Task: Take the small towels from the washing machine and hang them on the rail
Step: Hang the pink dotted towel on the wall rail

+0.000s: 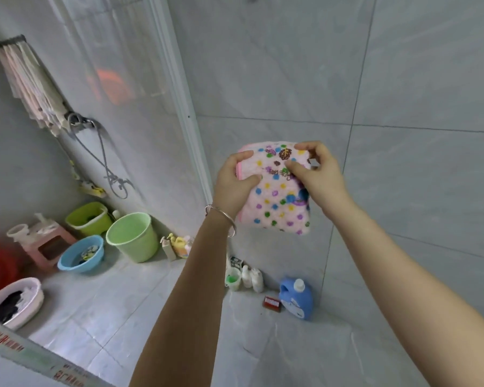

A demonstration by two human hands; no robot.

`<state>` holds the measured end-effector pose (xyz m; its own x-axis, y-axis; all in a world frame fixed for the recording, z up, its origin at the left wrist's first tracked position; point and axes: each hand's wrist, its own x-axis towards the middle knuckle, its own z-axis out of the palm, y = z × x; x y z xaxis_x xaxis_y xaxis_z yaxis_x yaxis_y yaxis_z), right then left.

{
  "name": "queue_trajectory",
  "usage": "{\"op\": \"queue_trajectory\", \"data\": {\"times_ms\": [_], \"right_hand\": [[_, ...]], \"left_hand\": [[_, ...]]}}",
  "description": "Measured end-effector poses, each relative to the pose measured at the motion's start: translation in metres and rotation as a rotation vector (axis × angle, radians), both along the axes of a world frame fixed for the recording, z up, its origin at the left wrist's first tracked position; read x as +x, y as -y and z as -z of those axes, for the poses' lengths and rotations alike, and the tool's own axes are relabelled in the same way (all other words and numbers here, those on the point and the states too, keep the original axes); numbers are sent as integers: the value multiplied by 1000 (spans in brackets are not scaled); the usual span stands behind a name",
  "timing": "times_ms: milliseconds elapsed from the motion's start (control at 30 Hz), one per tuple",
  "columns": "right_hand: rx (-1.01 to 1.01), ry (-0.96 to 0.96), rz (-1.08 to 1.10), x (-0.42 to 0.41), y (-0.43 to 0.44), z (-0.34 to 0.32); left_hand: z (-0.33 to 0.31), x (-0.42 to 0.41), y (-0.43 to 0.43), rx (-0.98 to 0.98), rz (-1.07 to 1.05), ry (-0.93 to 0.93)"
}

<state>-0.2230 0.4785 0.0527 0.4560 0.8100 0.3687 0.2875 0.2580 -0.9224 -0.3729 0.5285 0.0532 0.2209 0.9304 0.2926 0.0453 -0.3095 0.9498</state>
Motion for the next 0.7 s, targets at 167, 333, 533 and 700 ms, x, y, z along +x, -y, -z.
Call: {"op": "queue_trajectory", "data": {"times_ms": [167,333,533,700], "right_hand": [[18,7,120,-1,-19,-19],[30,49,219,8,-32,-44],[93,101,284,33,-48,-77],[127,168,324,59,-67,-102]], "left_hand": [[-22,7,-35,52,148,26],[-45,25,-66,114,248,33],[-75,56,-94,215,311,62],[-101,84,-114,288,329,56]]}}
